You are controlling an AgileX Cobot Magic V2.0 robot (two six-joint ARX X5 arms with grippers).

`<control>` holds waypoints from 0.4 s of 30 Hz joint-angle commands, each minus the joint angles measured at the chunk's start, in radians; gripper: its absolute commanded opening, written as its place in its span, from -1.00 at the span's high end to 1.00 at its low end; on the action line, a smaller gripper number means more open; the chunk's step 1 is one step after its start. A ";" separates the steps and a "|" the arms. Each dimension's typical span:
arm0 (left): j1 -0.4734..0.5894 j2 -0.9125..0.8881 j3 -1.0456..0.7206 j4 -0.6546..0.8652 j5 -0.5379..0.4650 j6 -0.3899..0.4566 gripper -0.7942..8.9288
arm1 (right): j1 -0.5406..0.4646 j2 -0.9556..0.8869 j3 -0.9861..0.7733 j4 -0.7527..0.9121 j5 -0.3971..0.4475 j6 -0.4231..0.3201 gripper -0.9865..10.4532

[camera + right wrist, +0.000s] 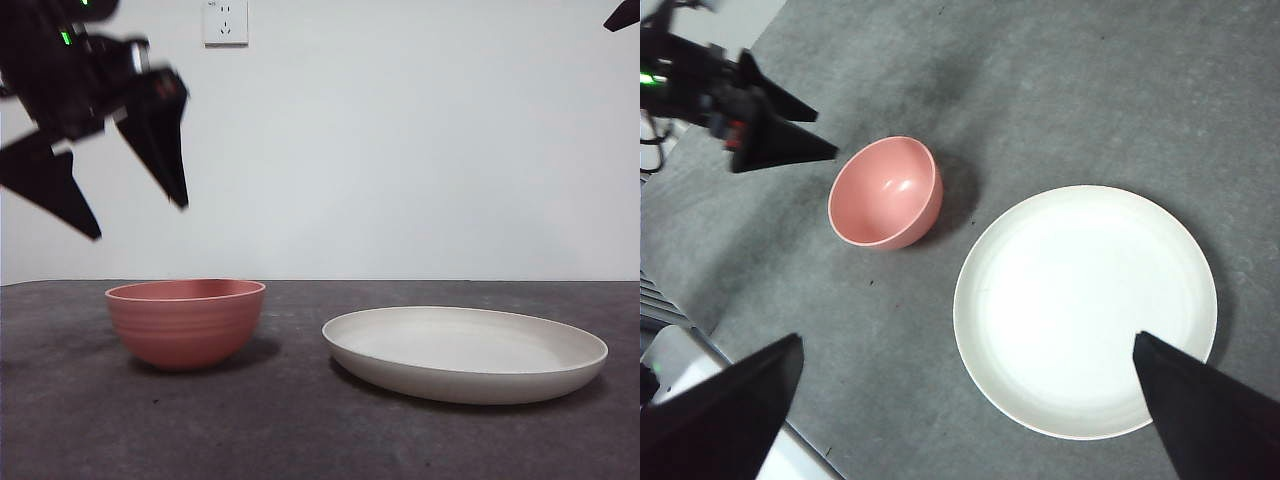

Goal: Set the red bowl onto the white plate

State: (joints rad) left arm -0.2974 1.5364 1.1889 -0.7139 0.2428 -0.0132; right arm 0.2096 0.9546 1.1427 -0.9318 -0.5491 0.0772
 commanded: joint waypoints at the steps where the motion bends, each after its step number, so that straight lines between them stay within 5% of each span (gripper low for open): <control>1: -0.002 0.061 0.020 0.024 -0.014 -0.007 -0.64 | 0.005 0.006 0.019 0.003 0.000 -0.006 -0.31; 9: -0.003 0.175 0.020 0.058 -0.014 -0.056 -0.62 | 0.005 0.006 0.019 0.003 0.000 -0.006 -0.31; 12: -0.003 0.196 0.020 0.051 -0.014 -0.079 -0.44 | 0.005 0.006 0.019 0.004 0.000 -0.006 -0.31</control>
State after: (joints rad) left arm -0.2970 1.7153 1.1889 -0.6632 0.2325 -0.0700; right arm 0.2096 0.9546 1.1427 -0.9318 -0.5491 0.0772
